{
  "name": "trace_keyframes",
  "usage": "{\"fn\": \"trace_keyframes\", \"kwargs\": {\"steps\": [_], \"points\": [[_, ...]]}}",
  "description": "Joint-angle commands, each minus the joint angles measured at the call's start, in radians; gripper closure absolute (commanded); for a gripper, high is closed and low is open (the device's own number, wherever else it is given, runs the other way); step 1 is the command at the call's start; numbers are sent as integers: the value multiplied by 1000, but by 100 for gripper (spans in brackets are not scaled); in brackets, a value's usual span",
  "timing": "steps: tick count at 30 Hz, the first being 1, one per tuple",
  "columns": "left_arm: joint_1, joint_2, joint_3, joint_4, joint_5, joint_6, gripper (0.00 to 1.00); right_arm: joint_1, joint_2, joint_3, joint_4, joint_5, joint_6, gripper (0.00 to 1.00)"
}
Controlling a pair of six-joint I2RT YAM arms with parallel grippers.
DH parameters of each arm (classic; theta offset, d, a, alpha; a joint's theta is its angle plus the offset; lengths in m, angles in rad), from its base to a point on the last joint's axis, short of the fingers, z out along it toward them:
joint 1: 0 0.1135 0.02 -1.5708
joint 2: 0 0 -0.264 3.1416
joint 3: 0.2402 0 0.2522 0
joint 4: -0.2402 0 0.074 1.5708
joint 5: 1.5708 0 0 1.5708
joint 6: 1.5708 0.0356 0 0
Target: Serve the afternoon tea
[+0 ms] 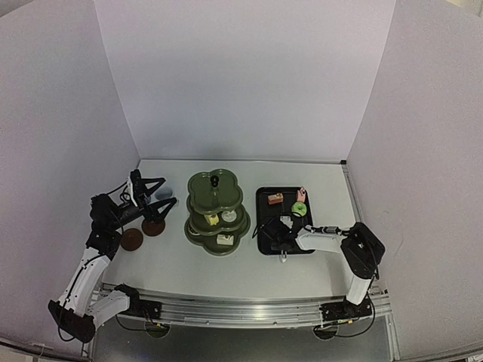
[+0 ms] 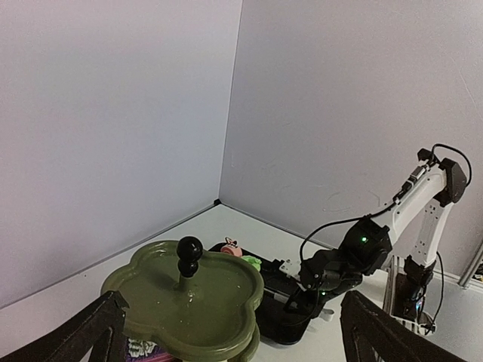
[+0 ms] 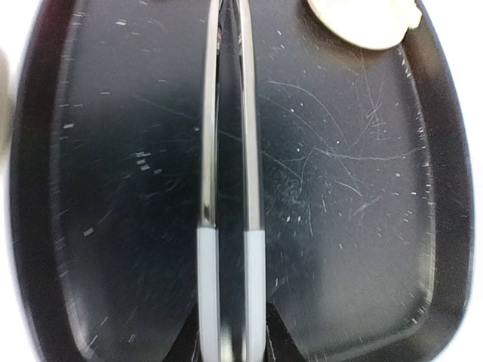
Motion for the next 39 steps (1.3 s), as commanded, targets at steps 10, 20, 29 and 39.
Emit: {"fn": "trace_keyframes", "kwargs": {"steps": [10,20,29,39], "points": [[2,-7,-6,7,-3,5,0,-129,-264,242,-416,-342,-5,82],[2,-11,0,6,0,6,1,-299,-234,367,-592,-504,-89,78],[2,-20,-2,3,-4,12,0,-396,-221,345,-602,-552,-118,74],[2,-33,-6,-10,-9,21,0,-438,-161,324,-604,-565,-152,71]]}}
